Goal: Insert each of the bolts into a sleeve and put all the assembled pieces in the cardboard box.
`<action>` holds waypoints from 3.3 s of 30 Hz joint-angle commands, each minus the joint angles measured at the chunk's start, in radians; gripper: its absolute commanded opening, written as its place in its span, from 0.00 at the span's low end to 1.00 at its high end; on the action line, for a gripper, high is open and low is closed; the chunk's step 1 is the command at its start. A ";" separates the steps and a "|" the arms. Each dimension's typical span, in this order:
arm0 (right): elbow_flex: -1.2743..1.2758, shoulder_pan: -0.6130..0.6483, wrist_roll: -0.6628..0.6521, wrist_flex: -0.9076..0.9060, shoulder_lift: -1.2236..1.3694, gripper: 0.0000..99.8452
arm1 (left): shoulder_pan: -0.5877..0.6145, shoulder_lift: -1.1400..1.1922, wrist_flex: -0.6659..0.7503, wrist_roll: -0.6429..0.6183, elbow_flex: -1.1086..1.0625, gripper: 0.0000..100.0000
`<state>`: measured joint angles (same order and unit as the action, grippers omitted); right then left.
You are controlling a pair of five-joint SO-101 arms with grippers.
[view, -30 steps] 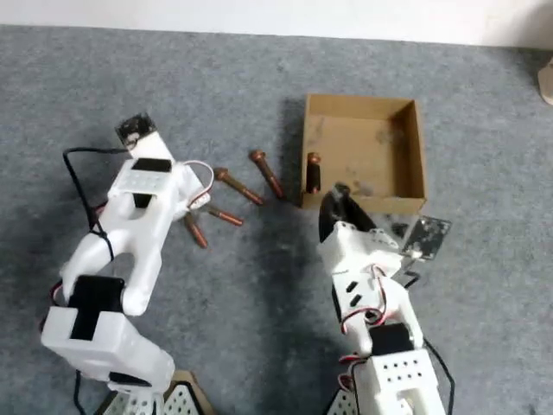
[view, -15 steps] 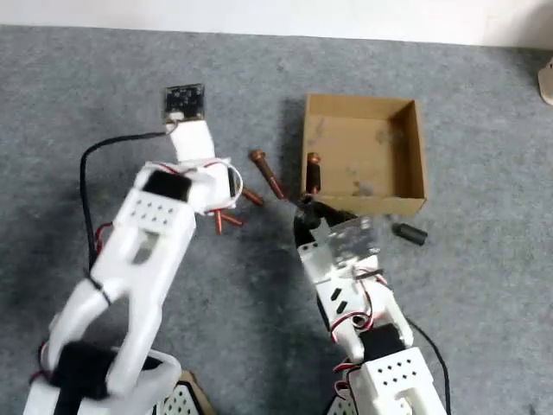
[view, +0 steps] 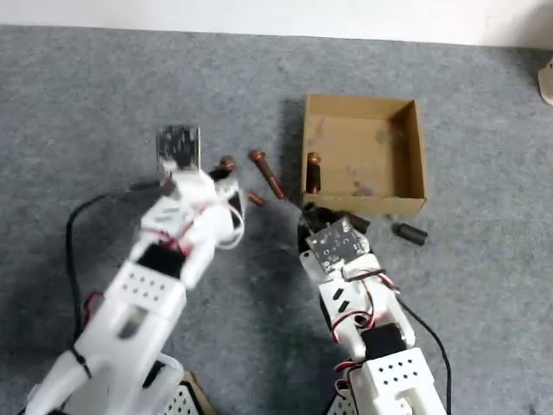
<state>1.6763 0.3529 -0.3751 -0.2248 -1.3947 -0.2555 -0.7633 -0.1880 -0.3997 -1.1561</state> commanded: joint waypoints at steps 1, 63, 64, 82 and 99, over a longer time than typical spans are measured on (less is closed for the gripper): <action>0.108 -0.013 -0.005 -0.059 -0.016 0.00 | -0.064 -0.120 0.232 0.002 -0.096 0.00; 0.108 0.245 0.063 0.197 -0.016 0.00 | -0.101 -0.725 0.011 -0.304 -0.237 0.01; 0.108 0.251 0.064 0.197 -0.016 0.00 | -0.101 -0.725 0.011 -0.304 -0.240 0.01; 0.102 0.255 0.066 0.199 -0.018 0.00 | -0.071 -0.725 0.270 -0.295 -0.423 0.01; 0.104 0.248 0.130 -0.179 -0.450 0.00 | -0.231 -0.734 0.037 -0.273 -0.421 0.01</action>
<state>1.6763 0.5999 -0.2555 -0.3567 -1.7676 -0.4181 -1.4860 -0.1112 -0.6958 -1.5919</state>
